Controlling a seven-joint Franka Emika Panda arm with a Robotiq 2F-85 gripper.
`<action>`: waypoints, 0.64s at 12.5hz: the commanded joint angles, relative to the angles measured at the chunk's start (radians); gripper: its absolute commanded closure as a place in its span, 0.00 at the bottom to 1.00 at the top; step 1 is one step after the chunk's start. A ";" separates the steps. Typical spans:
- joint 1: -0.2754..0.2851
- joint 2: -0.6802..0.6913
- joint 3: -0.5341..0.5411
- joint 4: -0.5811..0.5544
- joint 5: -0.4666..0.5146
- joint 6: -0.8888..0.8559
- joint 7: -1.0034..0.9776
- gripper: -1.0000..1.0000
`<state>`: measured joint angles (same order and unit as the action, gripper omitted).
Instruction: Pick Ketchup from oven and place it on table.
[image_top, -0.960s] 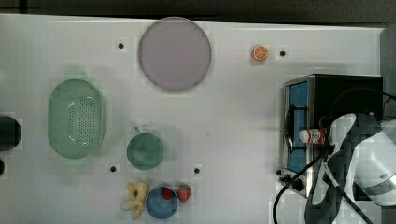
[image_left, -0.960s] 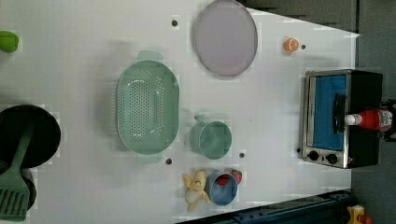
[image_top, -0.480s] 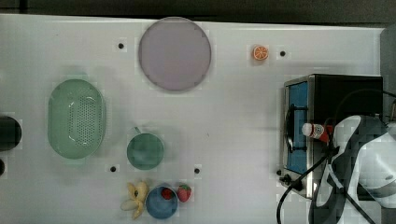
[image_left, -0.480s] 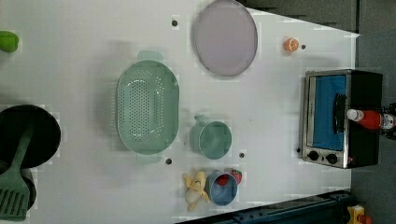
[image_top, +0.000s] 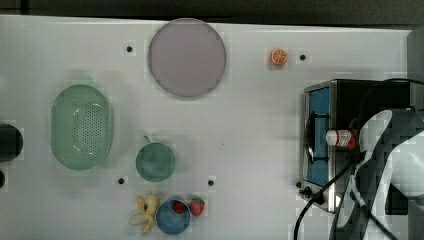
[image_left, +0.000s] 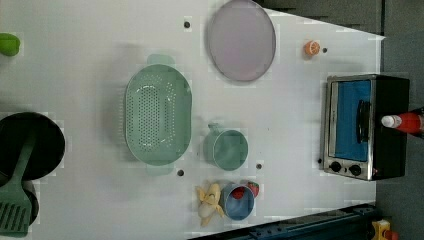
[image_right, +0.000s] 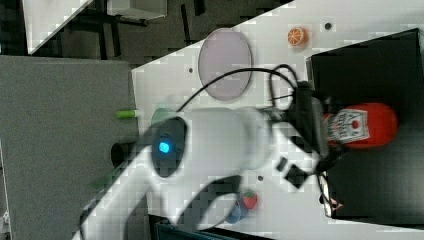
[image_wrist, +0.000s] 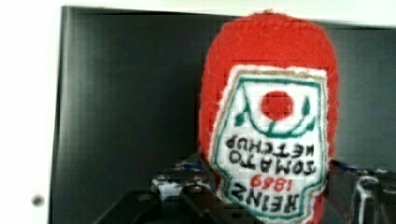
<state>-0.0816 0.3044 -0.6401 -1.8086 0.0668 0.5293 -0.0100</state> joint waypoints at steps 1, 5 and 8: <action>0.088 -0.147 0.047 0.175 0.020 -0.181 -0.077 0.36; 0.156 -0.245 0.175 0.220 0.020 -0.383 -0.077 0.36; 0.185 -0.273 0.311 0.215 0.016 -0.390 -0.076 0.36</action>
<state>0.0720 -0.0203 -0.3730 -1.5732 0.0789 0.1639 -0.0416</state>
